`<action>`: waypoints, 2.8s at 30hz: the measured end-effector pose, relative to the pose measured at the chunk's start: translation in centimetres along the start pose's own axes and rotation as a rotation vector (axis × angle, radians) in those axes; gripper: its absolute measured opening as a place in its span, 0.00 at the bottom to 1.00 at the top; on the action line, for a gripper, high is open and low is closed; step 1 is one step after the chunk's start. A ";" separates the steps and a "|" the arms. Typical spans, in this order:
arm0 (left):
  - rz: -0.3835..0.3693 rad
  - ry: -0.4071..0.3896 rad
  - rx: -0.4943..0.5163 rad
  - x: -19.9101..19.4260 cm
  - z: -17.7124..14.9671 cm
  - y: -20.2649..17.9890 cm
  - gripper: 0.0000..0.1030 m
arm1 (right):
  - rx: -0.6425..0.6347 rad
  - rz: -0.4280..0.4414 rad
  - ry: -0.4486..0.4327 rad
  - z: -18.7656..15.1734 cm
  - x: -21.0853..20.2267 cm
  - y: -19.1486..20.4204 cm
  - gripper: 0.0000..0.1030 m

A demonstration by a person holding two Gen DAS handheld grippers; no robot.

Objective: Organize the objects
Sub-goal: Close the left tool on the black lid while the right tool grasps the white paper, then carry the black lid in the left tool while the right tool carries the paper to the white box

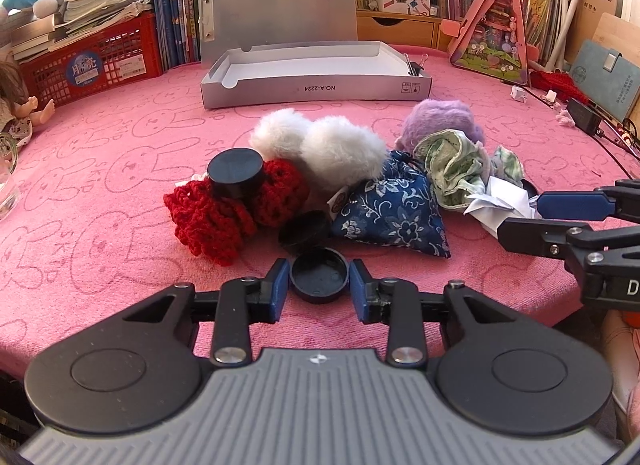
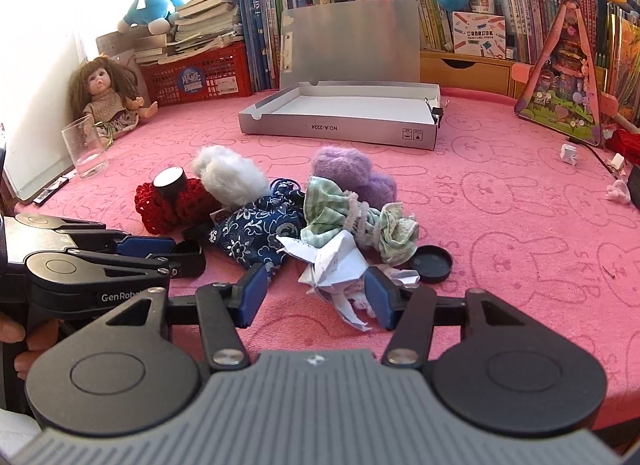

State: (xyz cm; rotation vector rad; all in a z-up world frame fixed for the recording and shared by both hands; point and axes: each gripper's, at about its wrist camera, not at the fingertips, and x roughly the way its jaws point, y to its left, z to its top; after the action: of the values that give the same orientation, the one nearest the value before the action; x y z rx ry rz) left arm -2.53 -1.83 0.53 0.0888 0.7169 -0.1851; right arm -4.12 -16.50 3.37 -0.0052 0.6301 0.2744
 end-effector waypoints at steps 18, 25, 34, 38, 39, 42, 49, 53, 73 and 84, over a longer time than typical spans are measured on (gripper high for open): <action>0.024 -0.016 -0.008 0.3 -0.1 0.4 0.37 | -0.110 0.075 0.070 0.5 1.7 1.8 0.52; 0.020 -0.020 -0.011 0.3 -0.1 0.5 0.38 | -0.131 0.089 0.070 0.4 1.5 1.4 0.68; 0.005 -0.015 -0.013 0.2 -0.1 0.8 0.42 | -0.441 0.167 0.124 1.6 2.8 2.5 0.75; 0.004 -0.018 -0.010 0.2 -0.3 0.7 0.45 | -0.497 0.199 0.171 1.9 3.9 2.8 0.73; 0.005 -0.019 -0.009 0.2 -0.3 0.7 0.46 | -0.487 0.206 0.183 2.0 4.1 2.8 0.68; 0.004 -0.021 -0.009 0.3 -0.3 0.7 0.46 | -0.449 0.205 0.185 1.7 4.2 2.8 0.56; 0.010 -0.028 -0.005 0.3 -0.3 0.6 0.46 | -0.306 0.129 0.125 1.9 2.8 2.3 0.54; 0.015 -0.033 0.001 0.4 -0.3 0.5 0.46 | -0.214 0.069 0.101 2.2 2.3 1.4 0.54; -0.045 -0.072 -0.004 -1.2 1.4 0.1 0.37 | 0.003 -0.073 0.049 4.6 2.1 -1.4 0.54; -0.036 -0.128 -0.046 -1.0 4.1 1.8 0.37 | 0.089 -0.067 0.055 5.3 2.7 -3.2 0.55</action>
State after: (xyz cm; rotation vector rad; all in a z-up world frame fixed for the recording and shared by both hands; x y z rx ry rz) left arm -0.26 -0.51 4.35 0.0197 0.5953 -0.2067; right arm 1.85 -18.41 5.79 0.0514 0.6952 0.1819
